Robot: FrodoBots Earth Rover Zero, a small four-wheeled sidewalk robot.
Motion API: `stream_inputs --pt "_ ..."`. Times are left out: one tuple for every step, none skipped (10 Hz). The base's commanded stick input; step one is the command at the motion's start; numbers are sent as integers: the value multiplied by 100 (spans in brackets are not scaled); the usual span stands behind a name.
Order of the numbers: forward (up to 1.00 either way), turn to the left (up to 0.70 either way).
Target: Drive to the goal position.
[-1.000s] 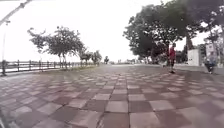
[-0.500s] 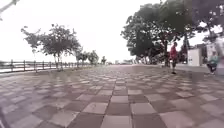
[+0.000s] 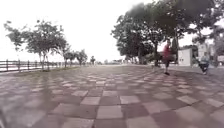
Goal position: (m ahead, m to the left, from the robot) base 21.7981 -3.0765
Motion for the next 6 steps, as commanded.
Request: stream_inputs --pt "100 0" --pt "100 0" --pt "100 0" --pt "100 0" --pt "100 0" --pt "100 0"
